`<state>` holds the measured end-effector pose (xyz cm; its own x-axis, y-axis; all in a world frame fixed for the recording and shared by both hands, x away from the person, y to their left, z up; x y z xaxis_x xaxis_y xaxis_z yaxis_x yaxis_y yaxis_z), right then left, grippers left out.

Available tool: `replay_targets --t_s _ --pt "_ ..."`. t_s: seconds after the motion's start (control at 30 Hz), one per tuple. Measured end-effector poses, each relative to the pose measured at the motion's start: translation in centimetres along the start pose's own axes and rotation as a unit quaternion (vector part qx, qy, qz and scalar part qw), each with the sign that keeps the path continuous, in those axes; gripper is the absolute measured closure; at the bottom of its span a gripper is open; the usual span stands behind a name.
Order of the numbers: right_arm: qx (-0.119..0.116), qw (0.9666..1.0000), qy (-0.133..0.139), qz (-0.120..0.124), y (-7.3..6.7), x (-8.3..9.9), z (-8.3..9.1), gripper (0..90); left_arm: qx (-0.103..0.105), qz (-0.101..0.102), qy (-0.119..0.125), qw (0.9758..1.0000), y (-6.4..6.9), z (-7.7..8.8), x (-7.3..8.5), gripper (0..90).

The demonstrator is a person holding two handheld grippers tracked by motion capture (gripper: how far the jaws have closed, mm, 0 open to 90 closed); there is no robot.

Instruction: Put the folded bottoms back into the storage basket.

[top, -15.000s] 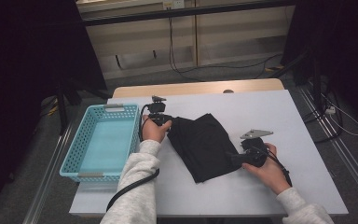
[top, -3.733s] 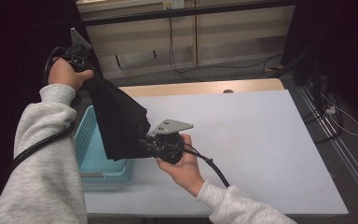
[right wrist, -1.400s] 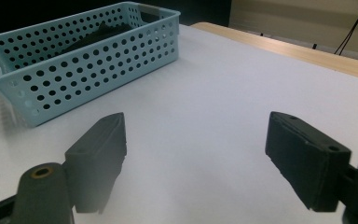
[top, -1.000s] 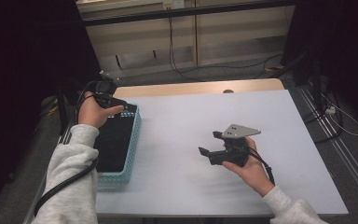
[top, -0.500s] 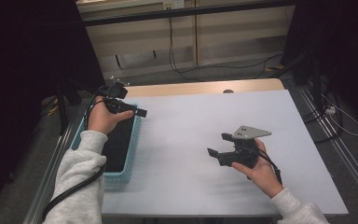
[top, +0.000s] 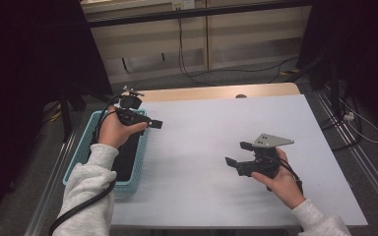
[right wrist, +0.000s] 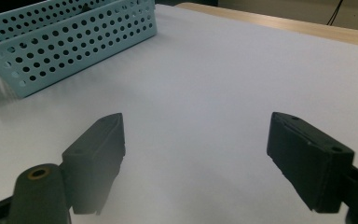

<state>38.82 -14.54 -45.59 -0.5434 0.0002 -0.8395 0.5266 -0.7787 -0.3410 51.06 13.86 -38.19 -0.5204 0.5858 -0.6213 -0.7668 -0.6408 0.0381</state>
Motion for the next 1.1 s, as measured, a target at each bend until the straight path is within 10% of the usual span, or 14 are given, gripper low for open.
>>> replay_targets --t_s 1.1 --pt "0.015 0.9998 -0.009 -0.013 2.6 1.7 3.3 18.4 0.053 -0.034 0.022 0.9978 5.2 -1.9 1.5 20.5"
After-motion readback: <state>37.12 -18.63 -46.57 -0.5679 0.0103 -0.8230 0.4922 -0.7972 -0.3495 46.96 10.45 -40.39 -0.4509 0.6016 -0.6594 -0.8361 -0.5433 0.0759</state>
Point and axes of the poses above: each handheld gripper's, and its own axes: z roughly backward along the jaws, x roughly out of its underside, y roughly to its right, the point moved 8 cm from there along -z, roughly forward along the jaws, and after that the axes turned 13 degrees about -z, right-handed, at the moved point
